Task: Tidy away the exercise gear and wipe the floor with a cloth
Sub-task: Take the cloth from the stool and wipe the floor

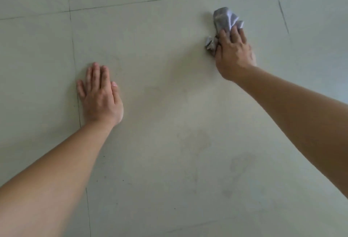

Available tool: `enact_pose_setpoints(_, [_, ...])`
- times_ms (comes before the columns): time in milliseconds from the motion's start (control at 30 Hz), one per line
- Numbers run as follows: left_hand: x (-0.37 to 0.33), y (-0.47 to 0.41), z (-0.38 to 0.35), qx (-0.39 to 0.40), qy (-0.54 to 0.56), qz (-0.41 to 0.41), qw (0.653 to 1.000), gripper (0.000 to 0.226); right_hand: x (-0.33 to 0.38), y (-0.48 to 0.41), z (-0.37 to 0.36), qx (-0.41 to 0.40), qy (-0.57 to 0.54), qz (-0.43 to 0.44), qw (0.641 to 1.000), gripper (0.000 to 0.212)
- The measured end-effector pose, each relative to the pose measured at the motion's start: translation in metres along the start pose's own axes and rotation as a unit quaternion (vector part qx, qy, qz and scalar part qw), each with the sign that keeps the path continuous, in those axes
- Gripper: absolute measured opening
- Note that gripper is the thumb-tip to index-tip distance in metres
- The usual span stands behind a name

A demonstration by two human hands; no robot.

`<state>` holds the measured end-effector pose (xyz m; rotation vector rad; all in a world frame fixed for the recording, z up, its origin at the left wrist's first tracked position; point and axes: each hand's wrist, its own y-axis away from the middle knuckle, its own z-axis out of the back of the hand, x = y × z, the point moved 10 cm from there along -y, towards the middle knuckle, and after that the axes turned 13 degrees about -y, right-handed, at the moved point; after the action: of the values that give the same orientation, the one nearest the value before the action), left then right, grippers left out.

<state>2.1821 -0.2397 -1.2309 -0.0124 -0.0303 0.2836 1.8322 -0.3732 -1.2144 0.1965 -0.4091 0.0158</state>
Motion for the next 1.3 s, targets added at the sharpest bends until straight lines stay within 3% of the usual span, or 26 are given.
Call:
enact_pose_setpoints(167, [-0.002,0.000,0.001,0.001,-0.007,-0.005,1.000,0.051,0.076,0.119,-0.062,0.071,-0.003,0.212,0.975,0.059])
enact_pose_setpoints(333, [-0.020,0.006,0.014,0.047,-0.070,0.002,0.996,0.049,0.057,0.177,-0.069,0.131,0.056,0.355,0.924,0.051])
enact_pose_setpoints(400, [-0.042,0.024,0.023,0.049,-0.059,-0.026,0.997,0.049,0.013,0.159,-0.040,0.106,0.050,0.292,0.949,0.050])
enact_pose_setpoints(467, [-0.067,0.050,0.028,0.054,-0.036,-0.063,0.996,0.048,-0.048,0.138,-0.005,0.057,0.033,0.147,0.987,0.052])
enact_pose_setpoints(567, [-0.097,0.088,0.028,0.080,-0.002,-0.083,0.993,0.048,-0.118,0.137,0.027,0.016,0.013,-0.043,0.999,0.054])
enact_pose_setpoints(667, [-0.114,0.110,0.026,0.097,0.017,-0.090,0.991,0.048,-0.108,0.156,0.017,0.012,-0.020,-0.085,0.996,0.055])
enact_pose_setpoints(767, [-0.118,0.126,0.022,0.104,0.011,-0.100,0.989,0.050,-0.044,0.198,-0.020,0.020,-0.030,0.030,0.999,0.059])
enact_pose_setpoints(867, [-0.116,0.137,0.021,0.103,0.003,-0.104,0.989,0.054,0.018,0.269,-0.063,0.073,-0.032,0.182,0.980,0.063])
enact_pose_setpoints(933, [-0.114,0.144,0.022,0.101,0.007,-0.102,0.990,0.056,0.031,0.308,-0.081,0.146,0.002,0.273,0.951,0.060])
enact_pose_setpoints(1000, [-0.112,0.150,0.021,0.104,0.007,-0.106,0.989,0.056,0.007,0.312,-0.072,0.152,0.030,0.333,0.930,0.055])
enact_pose_setpoints(1100, [-0.107,0.163,0.020,0.104,0.006,-0.122,0.987,0.054,-0.062,0.278,-0.027,0.089,0.035,0.252,0.963,0.056])
enact_pose_setpoints(1200, [-0.104,0.172,0.018,0.107,0.001,-0.131,0.986,0.053,-0.134,0.260,0.019,0.021,0.007,0.030,0.999,0.055])
enact_pose_setpoints(1300, [-0.104,0.175,0.019,0.107,-0.002,-0.135,0.985,0.052,-0.149,0.283,0.017,-0.031,-0.059,-0.161,0.985,0.055])
